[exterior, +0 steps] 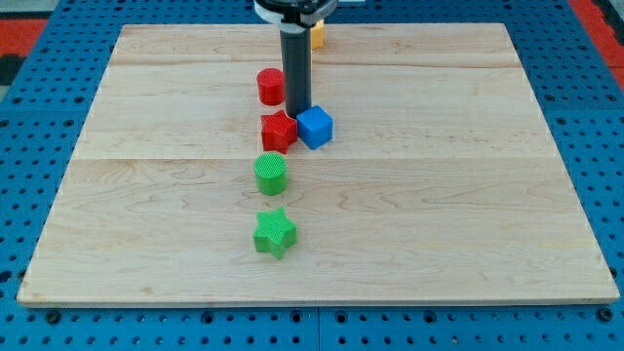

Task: Slide the blue cube to the right side of the green star

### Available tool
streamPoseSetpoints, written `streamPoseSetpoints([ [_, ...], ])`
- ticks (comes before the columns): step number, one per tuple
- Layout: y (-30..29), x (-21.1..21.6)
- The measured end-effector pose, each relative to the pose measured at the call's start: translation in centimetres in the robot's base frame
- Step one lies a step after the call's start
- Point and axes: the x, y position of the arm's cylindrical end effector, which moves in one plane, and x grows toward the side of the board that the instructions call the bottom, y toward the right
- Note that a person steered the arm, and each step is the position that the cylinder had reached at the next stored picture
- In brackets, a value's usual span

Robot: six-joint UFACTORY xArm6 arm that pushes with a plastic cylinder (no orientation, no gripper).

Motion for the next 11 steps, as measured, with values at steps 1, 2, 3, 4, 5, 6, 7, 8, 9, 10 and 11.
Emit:
streamPoseSetpoints([
  [1,0.9,3.7],
  [2,2.3,7.2],
  [3,3.8,10.3],
  [4,5.2,9.8],
  [5,5.2,7.0],
  [6,6.5,4.3],
  [7,9.1,6.4],
  [8,10.0,9.9],
  [9,11.7,12.6],
  [10,14.8,14.5],
  [11,13.9,16.4],
])
